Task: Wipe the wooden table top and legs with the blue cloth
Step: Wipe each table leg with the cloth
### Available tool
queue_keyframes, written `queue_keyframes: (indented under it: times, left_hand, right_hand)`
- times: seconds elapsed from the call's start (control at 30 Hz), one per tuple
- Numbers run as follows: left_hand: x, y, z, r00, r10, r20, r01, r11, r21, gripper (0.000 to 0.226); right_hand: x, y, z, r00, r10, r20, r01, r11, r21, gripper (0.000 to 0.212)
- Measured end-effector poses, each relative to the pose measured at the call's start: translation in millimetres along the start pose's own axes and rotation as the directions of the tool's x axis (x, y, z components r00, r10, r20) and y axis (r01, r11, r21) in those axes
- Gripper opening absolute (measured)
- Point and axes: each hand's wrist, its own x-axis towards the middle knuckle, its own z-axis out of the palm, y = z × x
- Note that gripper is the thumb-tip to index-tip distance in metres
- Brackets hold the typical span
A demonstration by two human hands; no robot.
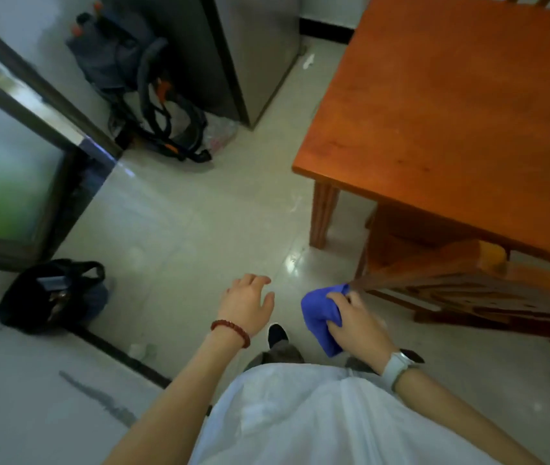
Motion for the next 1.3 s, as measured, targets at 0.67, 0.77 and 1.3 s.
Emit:
queue_keyframes:
  times: [0.67,0.77,1.3]
  left_hand:
    - [243.0,-51.7,-206.5,0.99,-0.02,-0.137,0.011,0.998,-0.07,0.034]
    - [288.8,-50.1,-236.3,0.99,-0.004,-0.138,-0.001,0.999,-0.036,0.035]
    - [598.0,-77.7,-416.3,0.953,0.29,0.086,-0.293,0.956,0.023,0.035]
  right_hand:
    - [239.6,-177.3,-147.1,0.989,0.0,-0.15,0.042,0.959,0.279,0.049]
    - [274.0,-192.5,-177.7,0.981,0.034,-0.193,0.043,0.923,0.383,0.049]
    - [473.9,-248.6,-324.0,0.702,0.616,-0.357,-0.271,0.695,0.666,0.049]
